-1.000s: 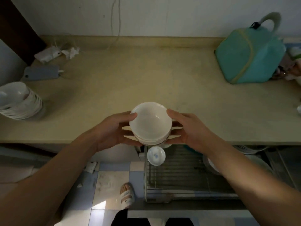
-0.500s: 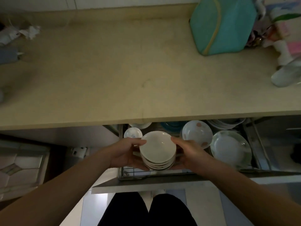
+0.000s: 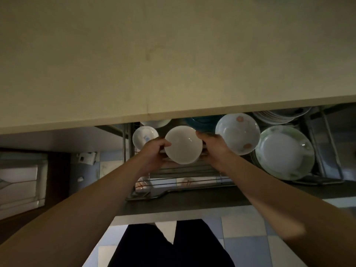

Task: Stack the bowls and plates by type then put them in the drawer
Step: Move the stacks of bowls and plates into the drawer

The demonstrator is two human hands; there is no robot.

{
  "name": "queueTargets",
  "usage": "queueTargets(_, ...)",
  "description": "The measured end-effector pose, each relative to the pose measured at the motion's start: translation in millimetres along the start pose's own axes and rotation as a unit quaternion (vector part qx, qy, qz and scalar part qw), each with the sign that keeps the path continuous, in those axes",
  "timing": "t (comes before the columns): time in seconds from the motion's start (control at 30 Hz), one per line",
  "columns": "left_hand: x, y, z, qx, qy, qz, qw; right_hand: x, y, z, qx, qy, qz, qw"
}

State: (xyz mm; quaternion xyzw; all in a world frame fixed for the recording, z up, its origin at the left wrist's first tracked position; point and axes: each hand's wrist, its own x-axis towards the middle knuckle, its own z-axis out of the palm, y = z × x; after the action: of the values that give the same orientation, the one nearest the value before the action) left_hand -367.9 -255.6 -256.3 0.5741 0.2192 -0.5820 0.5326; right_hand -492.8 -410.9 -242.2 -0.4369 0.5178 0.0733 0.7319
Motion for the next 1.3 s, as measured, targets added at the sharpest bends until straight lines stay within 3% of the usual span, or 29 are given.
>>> queueTargets(0.27,68.6,2.4,-0.5,-0.087,0.060,0.049,0.993,81.8,-4.6,22.2,-0.090,0.019,-0.067,0.993)
queueTargets(0.47,93.9,4.1,2.2,-0.102,0.098,0.059,0.988,107.2,5.1,19.7,-0.089,0.017,-0.083,0.992)
queueTargets(0.67,98.5,11.9,-7.3,-0.065,0.112,0.075,0.989,114.4,6.9,24.7,-0.076,0.004,-0.084,0.994)
queueTargets(0.9,92.4,8.7,-16.8,-0.047,0.060,0.117,0.990,108.8,8.1,19.4,-0.076,0.003,-0.091,0.993)
queueTargets(1.07,89.4,2.0,-26.1,-0.014,0.061,0.151,0.987,97.8,9.2,11.2,-0.086,-0.046,-0.082,0.992)
queueTargets(1.3,91.3,-1.2,-21.5,0.069,0.116,0.234,0.963,94.7,7.3,15.8,-0.096,-0.038,-0.102,0.989)
